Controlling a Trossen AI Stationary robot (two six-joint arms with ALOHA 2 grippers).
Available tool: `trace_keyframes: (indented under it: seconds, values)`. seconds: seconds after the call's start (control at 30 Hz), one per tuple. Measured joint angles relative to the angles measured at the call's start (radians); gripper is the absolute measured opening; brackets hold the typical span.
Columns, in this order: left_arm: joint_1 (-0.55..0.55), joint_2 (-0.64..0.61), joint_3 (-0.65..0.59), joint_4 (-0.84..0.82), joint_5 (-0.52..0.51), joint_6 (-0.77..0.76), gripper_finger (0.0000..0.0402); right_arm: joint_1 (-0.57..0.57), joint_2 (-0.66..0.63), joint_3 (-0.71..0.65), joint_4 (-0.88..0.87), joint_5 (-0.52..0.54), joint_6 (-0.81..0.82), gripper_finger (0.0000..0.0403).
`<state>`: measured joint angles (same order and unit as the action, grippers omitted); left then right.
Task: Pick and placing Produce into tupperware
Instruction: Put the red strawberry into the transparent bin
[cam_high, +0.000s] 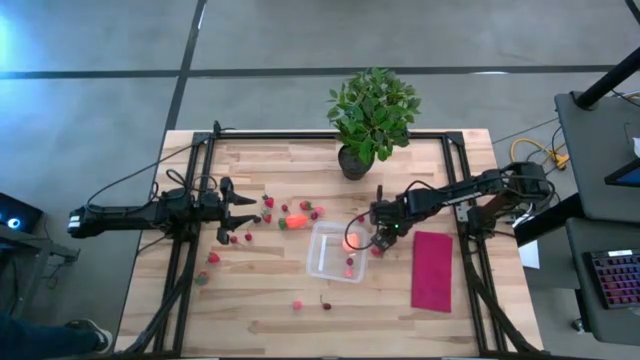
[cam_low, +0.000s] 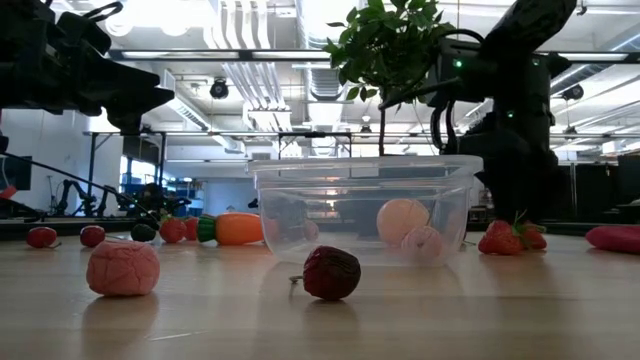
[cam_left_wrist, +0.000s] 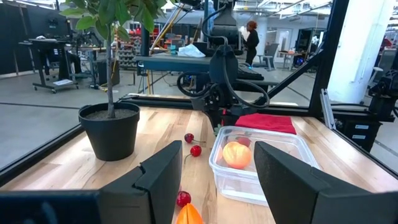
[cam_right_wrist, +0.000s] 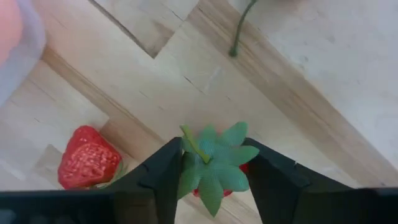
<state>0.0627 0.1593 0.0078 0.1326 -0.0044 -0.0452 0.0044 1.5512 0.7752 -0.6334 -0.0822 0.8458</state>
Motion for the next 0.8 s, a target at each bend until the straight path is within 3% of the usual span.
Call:
trace_keyframes:
  seconds: [0.3, 0.43, 0.57, 0.8]
  values:
    - [0.000, 0.000, 0.000, 0.000, 0.000, 0.000, 0.0187, 0.000, -0.081, 0.043, -0.038, -0.088, -0.009, 0.0148]
    - [0.000, 0.002, 0.000, 0.000, 0.000, 0.000, 0.0187, 0.017, -0.145, 0.117, -0.114, -0.102, 0.027, 0.0153]
    - [0.000, 0.004, 0.000, 0.000, 0.000, 0.000, 0.0187, 0.054, -0.181, 0.226, -0.062, -0.097, 0.071, 0.0148]
    - [0.000, 0.004, 0.000, 0.000, 0.000, 0.000, 0.0187, 0.104, -0.015, 0.471, -0.021, -0.016, 0.037, 0.0153]
